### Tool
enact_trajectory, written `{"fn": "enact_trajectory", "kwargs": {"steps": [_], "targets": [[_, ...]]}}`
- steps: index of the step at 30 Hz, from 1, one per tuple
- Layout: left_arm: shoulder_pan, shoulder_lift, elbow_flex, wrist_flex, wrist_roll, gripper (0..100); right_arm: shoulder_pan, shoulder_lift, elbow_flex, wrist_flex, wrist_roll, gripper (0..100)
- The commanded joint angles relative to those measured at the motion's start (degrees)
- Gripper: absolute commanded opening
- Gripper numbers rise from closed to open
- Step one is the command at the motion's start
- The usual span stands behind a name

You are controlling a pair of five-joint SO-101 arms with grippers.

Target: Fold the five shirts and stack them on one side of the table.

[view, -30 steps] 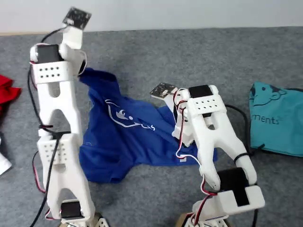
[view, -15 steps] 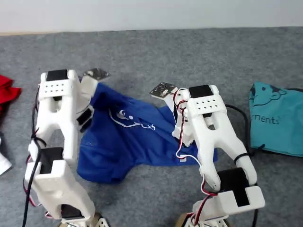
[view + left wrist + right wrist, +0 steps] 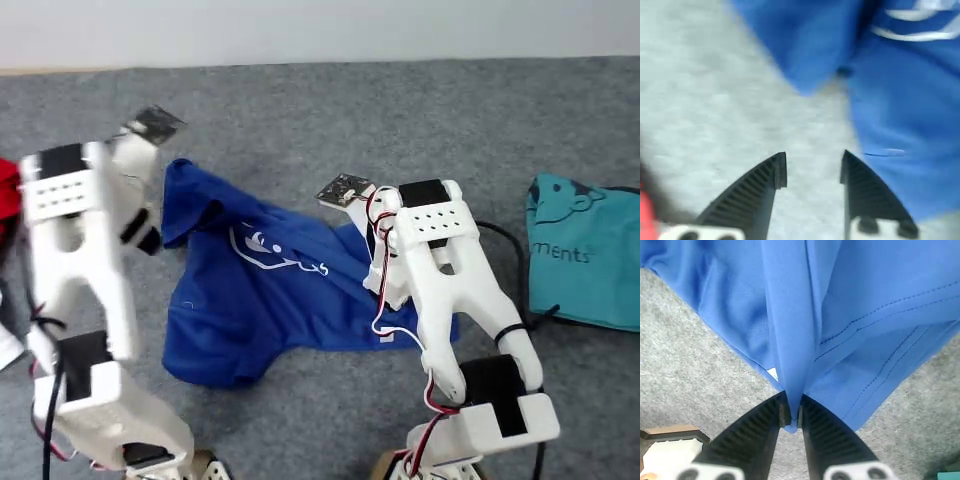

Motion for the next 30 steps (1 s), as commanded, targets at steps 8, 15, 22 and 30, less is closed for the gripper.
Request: {"fn": "enact_trajectory", "kwargs": {"steps": [8, 15, 22, 30], "targets": [[-4.7, 7.8, -1.2, -12.2, -15.6, 21, 0.6, -2.9, -0.3, 0.2, 0.3, 3.5], [0.6, 10.5, -1.4, -14.2, -20.5, 21, 0.6, -2.9, -0.3, 0.3, 0.3, 3.5], [3.9, 10.9, -1.0, -17.1, -25.6, 21, 0.4, -2.9, -0.3, 0.2, 0.4, 3.5], [6.1, 16.5, -0.8, -23.0, -25.6, 21, 0.6, -2.8, -0.3, -0.1, 0.5, 3.5]]}}
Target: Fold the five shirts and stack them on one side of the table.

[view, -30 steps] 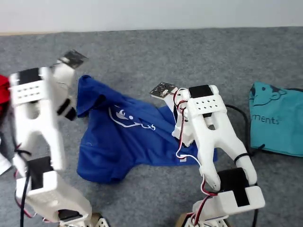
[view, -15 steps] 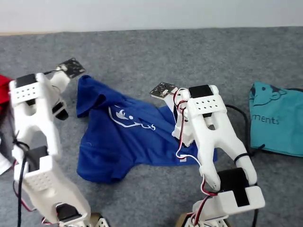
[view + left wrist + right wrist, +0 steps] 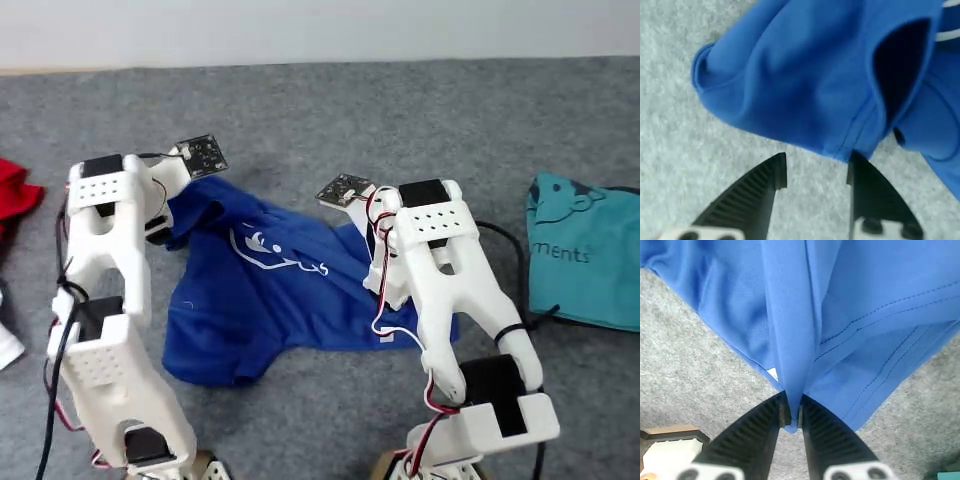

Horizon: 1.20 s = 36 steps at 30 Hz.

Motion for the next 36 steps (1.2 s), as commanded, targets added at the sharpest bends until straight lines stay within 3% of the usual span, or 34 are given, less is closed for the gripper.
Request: {"fn": "enact_trajectory", "kwargs": {"steps": [1, 6, 13, 16, 36], "targets": [[1.1, -0.4, -0.8, -1.1, -0.4, 21, 0.6, -2.8, -0.3, -0.1, 0.6, 3.5], [1.4, -0.4, -1.5, 0.4, -0.3, 21, 0.6, -2.8, -0.3, -0.1, 0.6, 3.5], [1.5, -0.3, -14.8, 21.6, -0.3, 20, 0.6, -2.8, -0.3, -0.2, 0.6, 3.5], [1.4, 0.0, -17.5, 25.8, -0.2, 20, 0.6, -2.8, -0.4, -0.2, 0.6, 3.5], [3.2, 11.3, -14.4, 7.6, 5.6, 20, 0.6, -2.8, -0.4, -0.5, 0.6, 3.5]]}}
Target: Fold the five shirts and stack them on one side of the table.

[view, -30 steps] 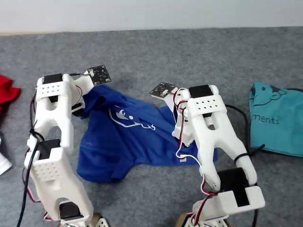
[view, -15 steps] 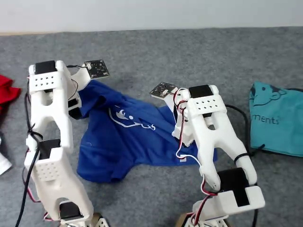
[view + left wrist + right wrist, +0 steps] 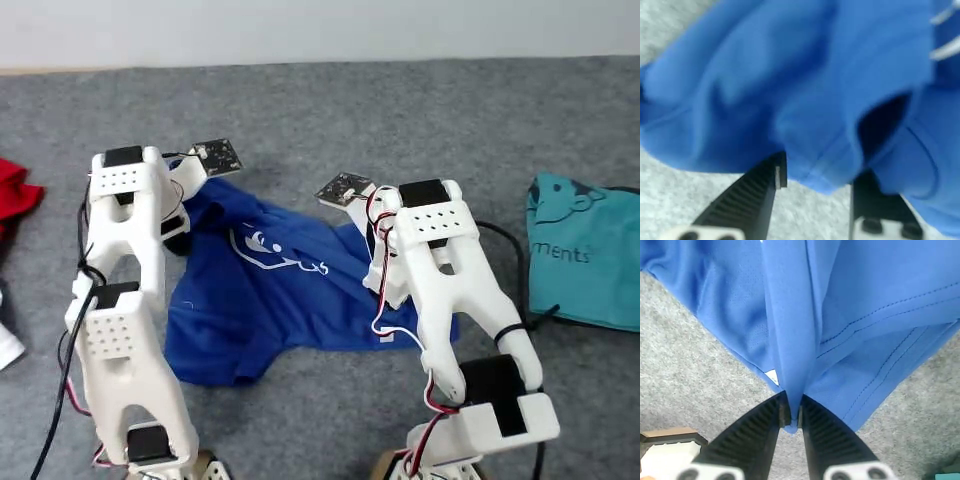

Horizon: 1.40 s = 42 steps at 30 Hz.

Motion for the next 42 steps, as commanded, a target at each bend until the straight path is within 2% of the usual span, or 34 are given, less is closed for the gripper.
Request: {"fn": "enact_trajectory", "kwargs": {"steps": [1, 9, 13, 20, 30, 42], "targets": [[0.6, -0.4, -0.7, -3.2, 0.9, 20, 0.6, -2.8, -0.4, 0.1, 0.6, 3.5], [0.8, -0.9, -0.8, -3.3, 0.7, 0, 0.6, -3.0, -0.4, 0.1, 0.6, 3.5], [0.7, -3.2, -1.5, -1.8, 0.8, 0, 0.7, -3.6, -0.7, 0.2, 0.6, 3.5], [2.7, -13.9, -8.4, 7.9, 1.2, 0, 0.9, -12.4, -0.7, -0.3, 0.2, 3.5], [5.7, -28.4, -19.9, 8.7, 17.1, 0, 12.2, -29.7, -6.2, -0.8, -3.0, 3.5], [7.0, -47.1, -32.0, 9.1, 37.7, 0, 20.4, -40.6, -18.2, -0.8, -3.2, 3.5]]}}
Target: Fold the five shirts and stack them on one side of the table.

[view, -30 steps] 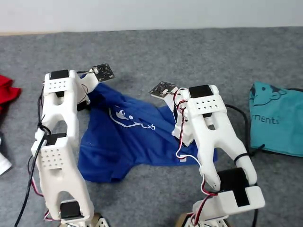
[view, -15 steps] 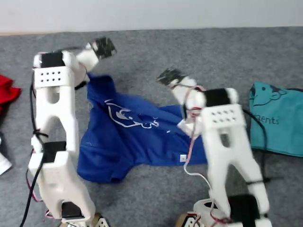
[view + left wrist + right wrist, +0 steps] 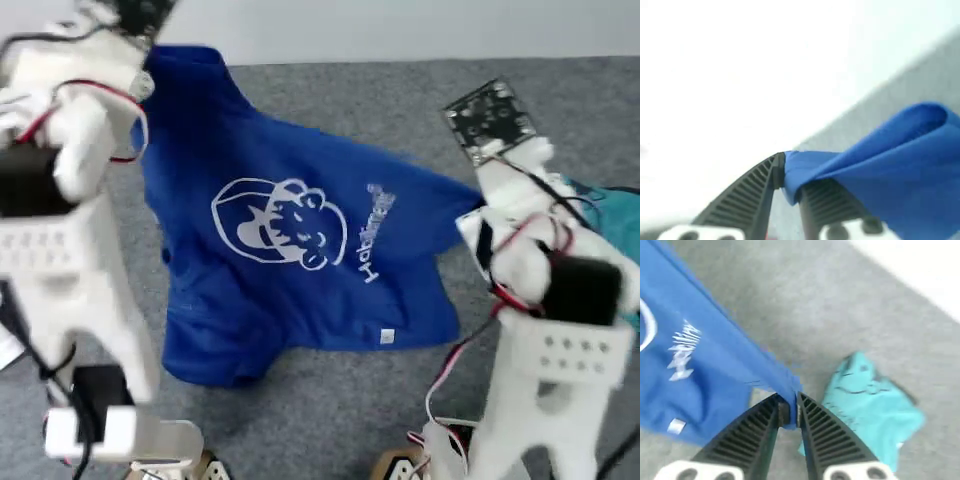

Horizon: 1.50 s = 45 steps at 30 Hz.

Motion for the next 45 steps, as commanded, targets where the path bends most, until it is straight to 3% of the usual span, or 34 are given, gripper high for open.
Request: {"fn": "enact_trajectory", "kwargs": {"steps": [1, 11, 18, 34, 39, 45], "targets": [[0.8, -8.0, -3.8, 0.2, 4.7, 0, 2.0, -4.5, -5.3, -0.8, -1.3, 3.5], [7.1, -22.4, -9.5, 0.0, 5.9, 0, 2.1, -14.6, -13.0, -0.8, -2.5, 3.5], [7.2, -29.5, -10.4, 0.4, -3.3, 0, 7.7, -22.1, -14.0, -0.9, 1.5, 3.5], [6.7, -33.2, -10.0, 3.0, -3.6, 0, 9.4, -30.6, -12.0, -2.9, 3.1, 3.5], [6.7, -33.4, -0.3, 5.3, -3.6, 0, 9.2, -30.6, -4.2, -4.4, 3.0, 3.5], [6.9, -33.3, 18.1, 3.5, -3.6, 0, 9.2, -30.6, 10.8, -14.4, 2.8, 3.5]]}}
